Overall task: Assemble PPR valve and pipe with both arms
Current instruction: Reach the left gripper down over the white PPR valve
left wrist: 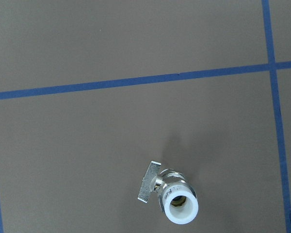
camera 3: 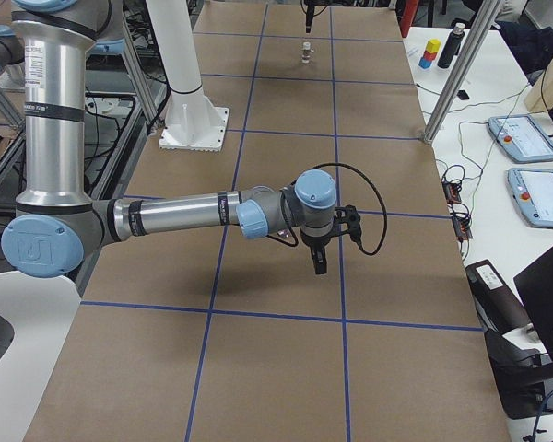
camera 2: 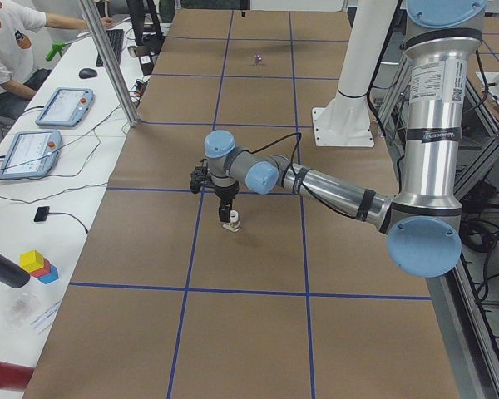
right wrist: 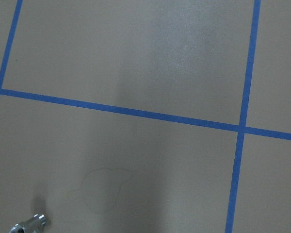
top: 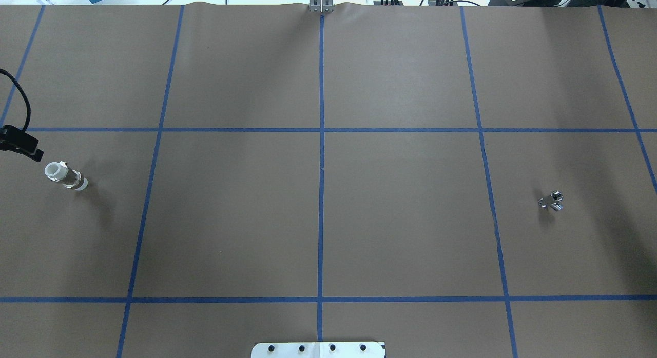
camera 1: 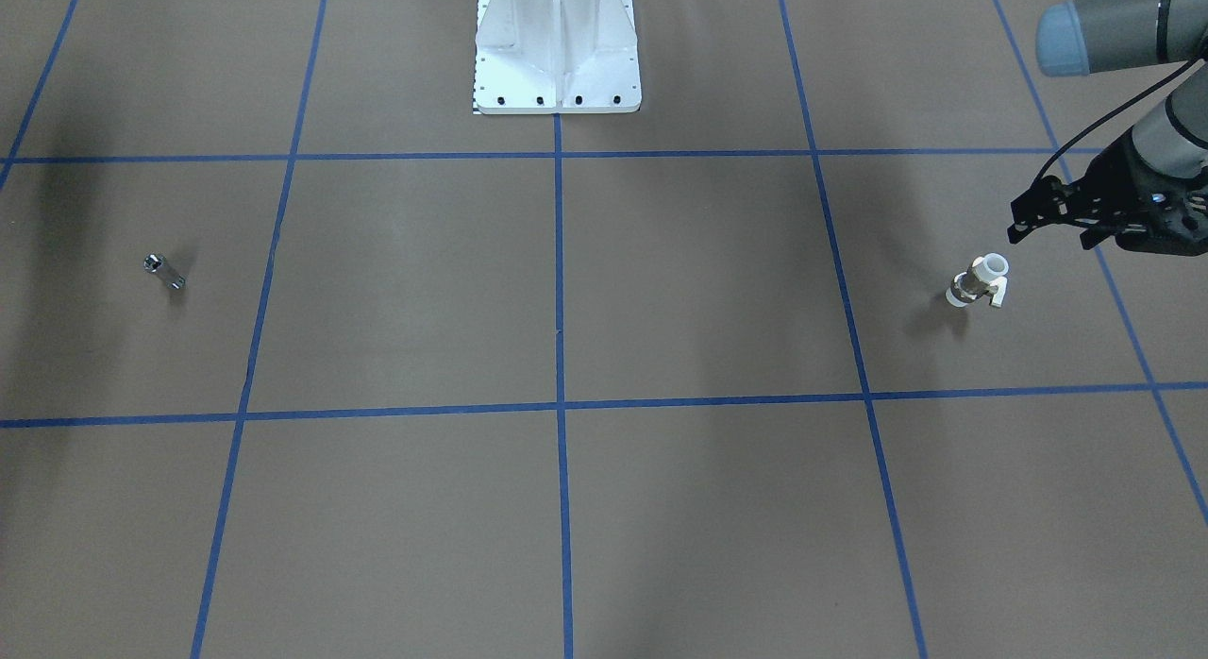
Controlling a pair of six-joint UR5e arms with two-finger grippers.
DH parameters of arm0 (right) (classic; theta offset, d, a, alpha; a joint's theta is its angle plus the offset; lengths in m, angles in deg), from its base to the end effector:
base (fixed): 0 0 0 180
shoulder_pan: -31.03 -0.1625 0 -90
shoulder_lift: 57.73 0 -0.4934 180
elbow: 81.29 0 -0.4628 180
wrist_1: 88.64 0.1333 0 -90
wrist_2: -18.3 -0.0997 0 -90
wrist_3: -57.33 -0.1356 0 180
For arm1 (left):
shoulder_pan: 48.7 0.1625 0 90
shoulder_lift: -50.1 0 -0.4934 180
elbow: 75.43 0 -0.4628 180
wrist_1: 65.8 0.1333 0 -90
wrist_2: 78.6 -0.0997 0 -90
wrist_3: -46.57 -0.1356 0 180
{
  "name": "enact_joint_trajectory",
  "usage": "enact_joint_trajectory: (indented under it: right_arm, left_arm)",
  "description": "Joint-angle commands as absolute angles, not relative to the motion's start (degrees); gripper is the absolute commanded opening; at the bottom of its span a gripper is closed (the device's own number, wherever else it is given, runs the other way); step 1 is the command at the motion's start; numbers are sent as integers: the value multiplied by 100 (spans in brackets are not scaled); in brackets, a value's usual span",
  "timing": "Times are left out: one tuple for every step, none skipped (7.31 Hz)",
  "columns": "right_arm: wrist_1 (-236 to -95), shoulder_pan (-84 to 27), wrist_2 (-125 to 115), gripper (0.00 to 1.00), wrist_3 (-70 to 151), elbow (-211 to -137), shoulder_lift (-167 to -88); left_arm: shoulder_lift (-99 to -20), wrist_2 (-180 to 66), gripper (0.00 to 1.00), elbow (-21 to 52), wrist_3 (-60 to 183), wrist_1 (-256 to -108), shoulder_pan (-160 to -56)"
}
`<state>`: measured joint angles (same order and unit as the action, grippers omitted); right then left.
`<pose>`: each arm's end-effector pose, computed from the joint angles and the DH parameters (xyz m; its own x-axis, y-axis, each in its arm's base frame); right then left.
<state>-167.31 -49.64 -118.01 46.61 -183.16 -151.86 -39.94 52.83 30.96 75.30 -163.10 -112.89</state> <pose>-0.0540 -0.5463 0.6482 0.6606 -0.1656 0.7323 0.0309 0.9805 0.1939 0.2117 -0.5379 0.5780 0.6818 0.1003 -0.7246 -0.0808 0.9948 0.0617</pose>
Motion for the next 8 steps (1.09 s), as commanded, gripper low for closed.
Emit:
enact_joint_trajectory:
  right_arm:
    - [-16730, -4930, -11802, 99, 4661, -18307, -15178]
    - [-16730, -4887, -11785, 99, 4661, -18298, -15178]
    - [-16730, -4886, -11776, 99, 4669, -18298, -15178]
    - [-16722, -4878, -11767, 99, 4670, -18237, -15178]
    - [-16730, -4869, -11776, 99, 4661, -18237, -15178]
    - [-16730, -4869, -11776, 99, 4661, -18237, -15178]
    - [-16730, -4869, -11767, 99, 4669, -18228, -15178]
    - [-16730, -4860, -11767, 99, 4661, -18228, -15178]
  left_arm:
    - [-4077, 5271, 99, 3022, 7758, -16309, -11032]
    - [-4086, 5254, 99, 2987, 7759, -16309, -10953]
    - [-4121, 5184, 99, 2961, 7759, -16318, -10891]
    - [-4156, 5183, 99, 2891, 7759, -16318, -10829]
    - [-4261, 5131, 99, 2760, 7759, -16327, -10759]
    - [-4349, 5130, 98, 2628, 7751, -16370, -10758]
    - [-4411, 5130, 98, 2365, 7759, -16588, -10758]
    - [-4420, 5130, 97, 2232, 7785, -16878, -10758]
